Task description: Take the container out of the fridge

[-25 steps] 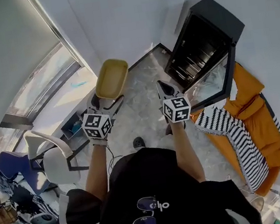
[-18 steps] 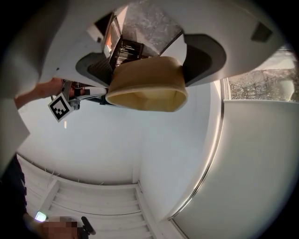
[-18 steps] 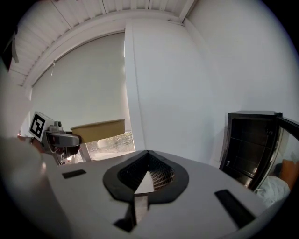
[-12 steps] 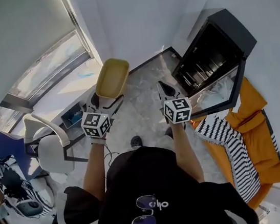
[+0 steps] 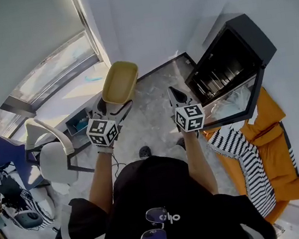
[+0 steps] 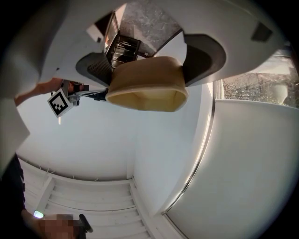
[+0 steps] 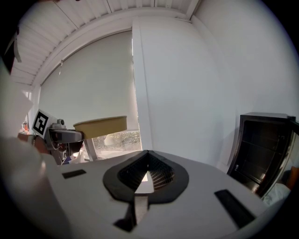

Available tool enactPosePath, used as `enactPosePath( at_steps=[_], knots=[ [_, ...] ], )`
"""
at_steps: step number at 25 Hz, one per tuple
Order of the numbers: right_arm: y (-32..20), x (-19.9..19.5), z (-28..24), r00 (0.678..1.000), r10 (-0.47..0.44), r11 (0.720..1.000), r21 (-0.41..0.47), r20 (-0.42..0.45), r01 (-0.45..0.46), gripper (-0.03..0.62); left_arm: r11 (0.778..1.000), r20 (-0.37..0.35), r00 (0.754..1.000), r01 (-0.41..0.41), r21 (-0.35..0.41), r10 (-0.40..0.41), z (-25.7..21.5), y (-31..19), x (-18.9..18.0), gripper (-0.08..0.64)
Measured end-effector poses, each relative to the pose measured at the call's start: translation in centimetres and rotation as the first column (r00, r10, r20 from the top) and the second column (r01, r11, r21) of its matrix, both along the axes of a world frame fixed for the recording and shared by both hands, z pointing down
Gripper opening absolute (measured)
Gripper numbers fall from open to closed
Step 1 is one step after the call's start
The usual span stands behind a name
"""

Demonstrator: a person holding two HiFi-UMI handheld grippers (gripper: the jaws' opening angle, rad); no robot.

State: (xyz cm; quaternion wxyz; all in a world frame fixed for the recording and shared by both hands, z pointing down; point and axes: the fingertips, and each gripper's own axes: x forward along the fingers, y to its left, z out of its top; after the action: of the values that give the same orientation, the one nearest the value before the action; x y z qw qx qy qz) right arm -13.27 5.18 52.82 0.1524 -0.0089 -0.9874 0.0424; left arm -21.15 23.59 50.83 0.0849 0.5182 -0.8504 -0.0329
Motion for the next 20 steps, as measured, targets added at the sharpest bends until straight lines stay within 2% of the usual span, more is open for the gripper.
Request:
enactPosePath(
  at_steps=[7, 20],
  knots=[
    [-1.4, 0.6, 0.1, 1.0, 0.002, 1.0, 0.0, 0.009, -0.002, 0.008, 1.0, 0.009, 1.0, -0.003, 0.001, 0.003, 0.0, -1.3, 0.6, 0.479],
    [-1.0, 0.3, 0.1, 1.0, -0.022, 1.0, 0.009, 0.013, 0.022, 0.008, 1.0, 0.01, 1.0, -0.01, -0.004, 0.01, -0.2, -1.7, -0.1, 0.479]
  ],
)
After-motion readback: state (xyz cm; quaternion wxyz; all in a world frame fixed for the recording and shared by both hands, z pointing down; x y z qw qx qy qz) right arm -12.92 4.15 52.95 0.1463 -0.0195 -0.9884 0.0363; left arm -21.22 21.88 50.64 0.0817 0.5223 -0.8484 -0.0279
